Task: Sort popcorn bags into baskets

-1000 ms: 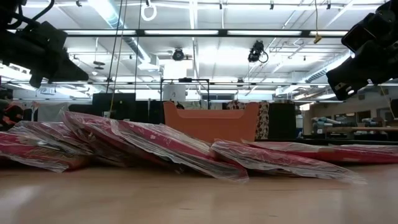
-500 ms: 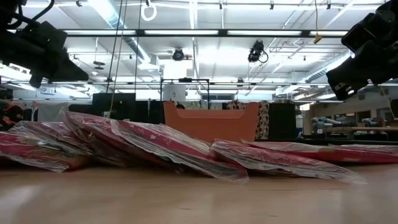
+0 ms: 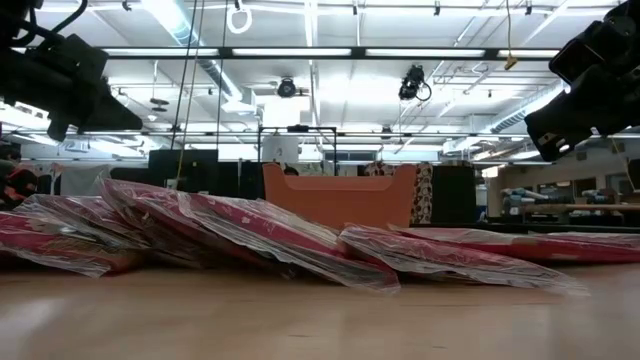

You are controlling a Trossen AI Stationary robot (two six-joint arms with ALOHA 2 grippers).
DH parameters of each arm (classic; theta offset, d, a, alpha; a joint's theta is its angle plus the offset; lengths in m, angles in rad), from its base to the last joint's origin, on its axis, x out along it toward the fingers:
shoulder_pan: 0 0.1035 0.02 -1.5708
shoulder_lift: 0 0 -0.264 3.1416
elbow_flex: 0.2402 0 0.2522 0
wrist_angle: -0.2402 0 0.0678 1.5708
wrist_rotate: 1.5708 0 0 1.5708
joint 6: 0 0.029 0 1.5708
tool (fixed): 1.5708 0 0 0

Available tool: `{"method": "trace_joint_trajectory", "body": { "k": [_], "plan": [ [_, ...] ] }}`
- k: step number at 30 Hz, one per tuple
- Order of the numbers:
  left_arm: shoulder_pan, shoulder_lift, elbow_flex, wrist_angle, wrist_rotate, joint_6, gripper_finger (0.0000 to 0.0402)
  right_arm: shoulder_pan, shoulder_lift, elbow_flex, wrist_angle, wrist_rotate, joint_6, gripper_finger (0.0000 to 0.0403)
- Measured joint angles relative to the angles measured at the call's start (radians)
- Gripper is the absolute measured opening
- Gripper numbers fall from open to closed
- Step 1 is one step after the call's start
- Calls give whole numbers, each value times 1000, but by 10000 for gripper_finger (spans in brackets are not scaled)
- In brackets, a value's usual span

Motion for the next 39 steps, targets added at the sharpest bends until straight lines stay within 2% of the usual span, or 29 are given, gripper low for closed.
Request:
{"method": "trace_joint_trajectory", "body": {
  "k": [3,9,29,32,36,39],
  "plan": [
    [0,0,0,18,0,-36,32,0,0,0,0,0,0,16],
    [0,0,0,101,0,-209,32,0,0,0,0,0,0,16],
    [0,0,0,260,3,-178,32,0,0,0,0,0,0,16],
    [0,0,0,305,-31,-223,32,0,0,0,2,1,-1,16],
    [0,0,0,439,-103,-296,32,0,0,0,67,87,-65,16],
    [0,0,0,570,-84,-256,32,0,6,0,197,233,-141,16]
  ]
}}
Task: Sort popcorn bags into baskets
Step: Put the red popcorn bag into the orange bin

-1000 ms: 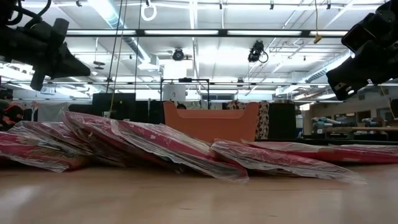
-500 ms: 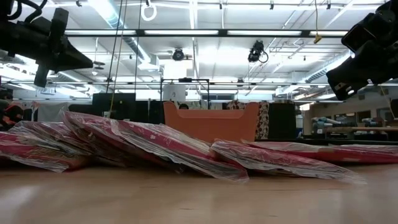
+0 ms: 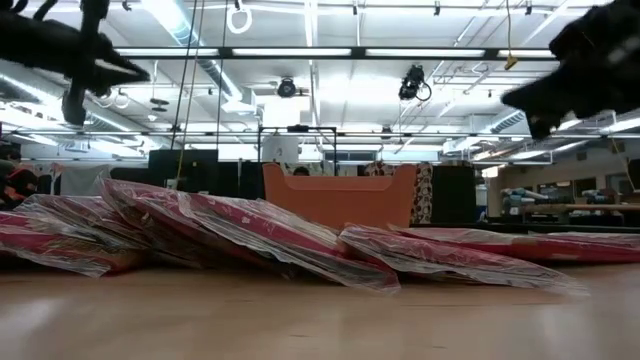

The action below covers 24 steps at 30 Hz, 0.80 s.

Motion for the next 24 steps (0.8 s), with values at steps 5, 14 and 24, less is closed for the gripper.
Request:
{"method": "trace_joint_trajectory", "body": {
  "k": [5,14,24],
  "plan": [
    [0,37,0,221,201,159,32,-32,20,1,370,347,70,16],
    [0,251,0,525,251,198,32,-172,60,1,566,331,373,16],
    [4,468,0,649,247,67,35,-230,165,135,393,90,442,16]
  ]
}}
